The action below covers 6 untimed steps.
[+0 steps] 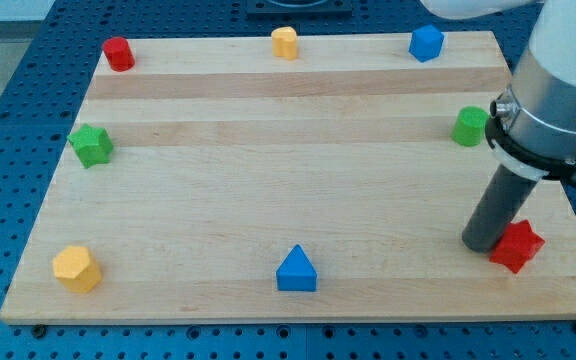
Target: Move the arm diagonally to the bottom left of the blue cube
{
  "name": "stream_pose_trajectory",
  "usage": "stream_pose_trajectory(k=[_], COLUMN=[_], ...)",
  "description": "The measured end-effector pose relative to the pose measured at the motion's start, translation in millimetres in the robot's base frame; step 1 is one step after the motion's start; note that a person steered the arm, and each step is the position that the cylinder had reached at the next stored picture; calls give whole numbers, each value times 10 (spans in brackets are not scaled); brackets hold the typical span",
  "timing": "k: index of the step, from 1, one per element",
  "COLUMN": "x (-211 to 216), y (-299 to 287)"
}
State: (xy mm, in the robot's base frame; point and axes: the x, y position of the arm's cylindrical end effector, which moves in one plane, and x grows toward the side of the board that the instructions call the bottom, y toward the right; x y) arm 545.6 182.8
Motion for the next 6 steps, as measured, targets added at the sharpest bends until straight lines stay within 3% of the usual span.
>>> stream_pose_trajectory(k=[2,3,6], x=[-560,-1152,-3154], y=[-942,-1065,-687])
